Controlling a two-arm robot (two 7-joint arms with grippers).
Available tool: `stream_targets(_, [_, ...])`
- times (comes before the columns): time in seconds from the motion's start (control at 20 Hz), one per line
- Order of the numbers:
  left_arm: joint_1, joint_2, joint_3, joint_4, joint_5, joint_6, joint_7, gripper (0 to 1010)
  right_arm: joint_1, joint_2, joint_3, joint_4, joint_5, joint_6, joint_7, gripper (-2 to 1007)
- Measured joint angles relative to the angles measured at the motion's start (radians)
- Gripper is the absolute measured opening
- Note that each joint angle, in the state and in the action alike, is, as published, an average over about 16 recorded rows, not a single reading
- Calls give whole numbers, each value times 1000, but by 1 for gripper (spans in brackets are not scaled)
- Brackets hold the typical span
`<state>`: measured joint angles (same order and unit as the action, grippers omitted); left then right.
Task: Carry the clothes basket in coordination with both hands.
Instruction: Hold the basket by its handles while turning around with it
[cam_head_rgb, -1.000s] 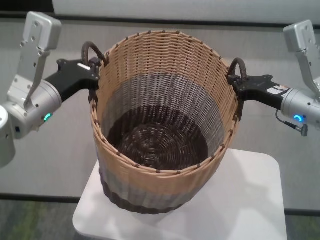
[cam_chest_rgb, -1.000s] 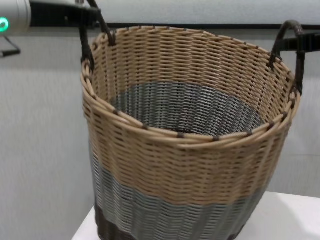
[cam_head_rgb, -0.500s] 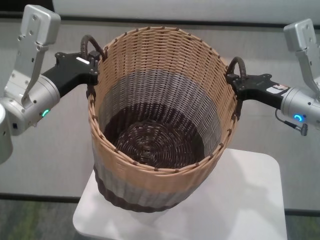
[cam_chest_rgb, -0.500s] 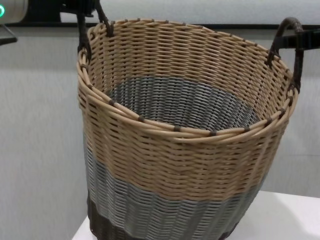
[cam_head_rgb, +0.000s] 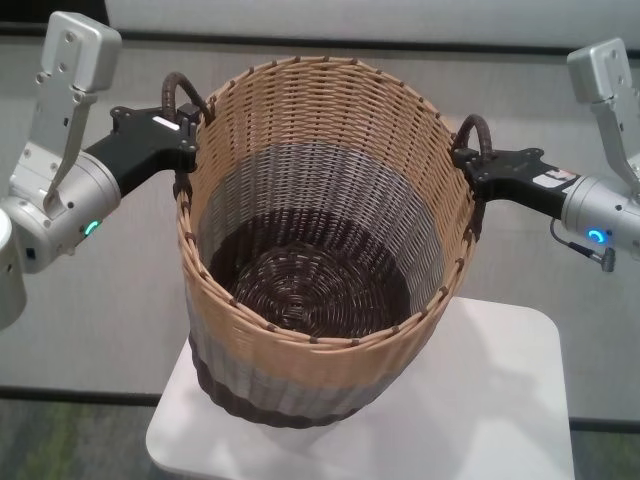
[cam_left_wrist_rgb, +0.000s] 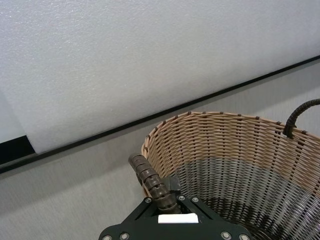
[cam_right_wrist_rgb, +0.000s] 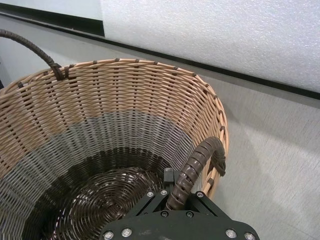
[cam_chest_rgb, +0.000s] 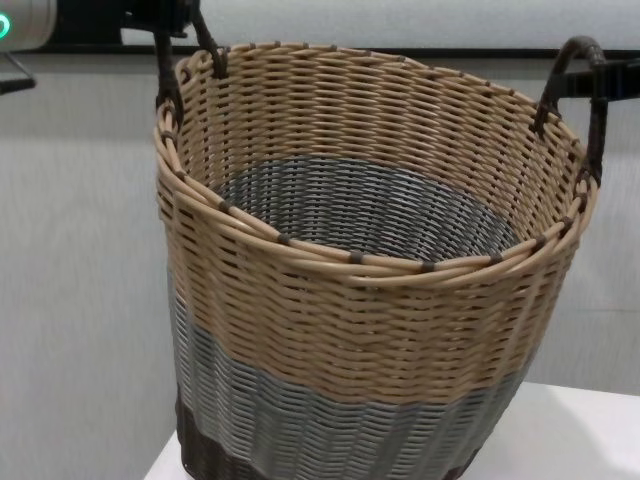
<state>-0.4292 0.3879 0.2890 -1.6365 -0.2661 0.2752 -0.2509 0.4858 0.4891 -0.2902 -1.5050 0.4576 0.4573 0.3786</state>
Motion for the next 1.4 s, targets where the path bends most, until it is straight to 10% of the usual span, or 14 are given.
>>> stream_targets(1.4, [1,2,2,4,-3,-2,1,0,-2,-2,2,0,-3,1,-1,6])
